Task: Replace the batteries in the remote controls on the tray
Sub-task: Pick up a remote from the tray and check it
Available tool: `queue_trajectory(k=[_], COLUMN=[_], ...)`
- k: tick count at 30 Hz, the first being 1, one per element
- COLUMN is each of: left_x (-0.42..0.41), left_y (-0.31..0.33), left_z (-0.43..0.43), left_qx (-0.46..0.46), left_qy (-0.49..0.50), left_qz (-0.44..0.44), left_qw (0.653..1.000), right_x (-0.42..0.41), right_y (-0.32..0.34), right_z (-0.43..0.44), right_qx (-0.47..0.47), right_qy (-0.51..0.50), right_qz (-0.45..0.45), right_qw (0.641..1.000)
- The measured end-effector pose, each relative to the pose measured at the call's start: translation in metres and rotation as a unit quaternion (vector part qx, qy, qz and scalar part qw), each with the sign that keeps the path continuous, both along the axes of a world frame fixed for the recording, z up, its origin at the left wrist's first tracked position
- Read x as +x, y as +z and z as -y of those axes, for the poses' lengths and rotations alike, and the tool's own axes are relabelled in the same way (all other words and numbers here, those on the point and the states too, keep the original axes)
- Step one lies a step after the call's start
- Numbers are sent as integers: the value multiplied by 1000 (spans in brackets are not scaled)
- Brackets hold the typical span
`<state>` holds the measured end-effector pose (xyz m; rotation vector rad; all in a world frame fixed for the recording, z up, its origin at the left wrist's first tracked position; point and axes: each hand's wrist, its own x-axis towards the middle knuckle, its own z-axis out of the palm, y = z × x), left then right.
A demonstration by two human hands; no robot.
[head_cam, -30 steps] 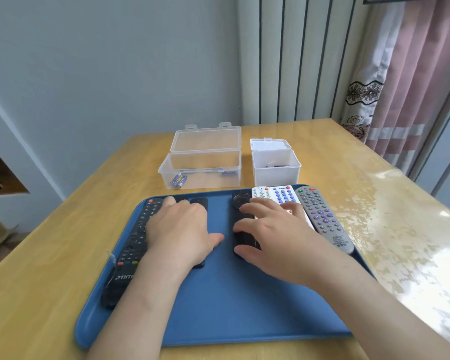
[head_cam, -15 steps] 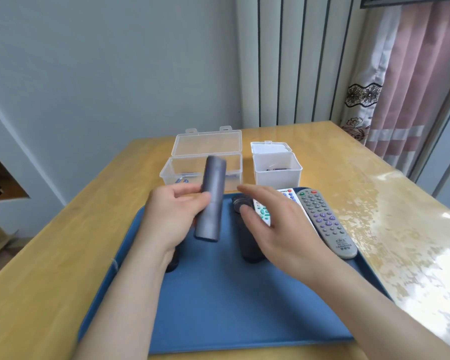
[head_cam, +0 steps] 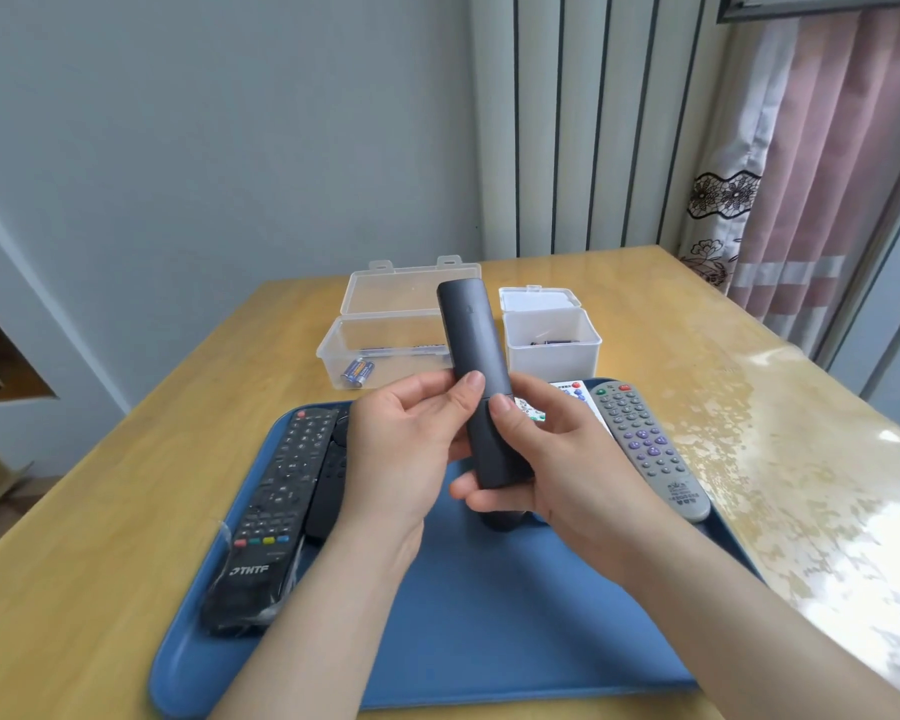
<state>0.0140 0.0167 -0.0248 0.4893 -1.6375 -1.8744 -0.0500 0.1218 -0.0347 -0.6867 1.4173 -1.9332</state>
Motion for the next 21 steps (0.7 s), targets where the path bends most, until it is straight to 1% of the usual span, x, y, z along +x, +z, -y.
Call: queue_trajectory(k=[10,11,12,13,14,15,17,19,20,21], left_x=[0,-1,-3,-3,-2,0,3,3,1,0], left_y=[0,-2,-4,-6,-6,-5,-4,-5,-8,-11], left_z=[-1,-1,0,3,6,8,9,5,3,2], left_qx=[25,-4,-79,-185,-287,-368,-467,-562,-594,-606], left_qy=[9,21,48,81,107,118,73,27,19,18], left_qz=[0,5,13,18,18,5,-1,29,43,49], left_qw=[1000,1000,996,979,952,922,881,826,803,794], right_x=[0,0,-1,-2,-3,-5,-11,-15,-16,-16], right_y=[-5,-5,-4,-4,-3,-1,2,6,8,8], right_z=[0,0,0,0,0,-1,-3,-6,-8,-8], right_qx=[-11,-18,-26,-36,-46,-56,-76,-92,-94,-91], right_qy=[39,45,49,51,48,39,24,19,14,8], right_qz=[36,40,44,48,55,65,94,114,118,121], right_qw=[999,998,997,997,996,996,992,989,989,988])
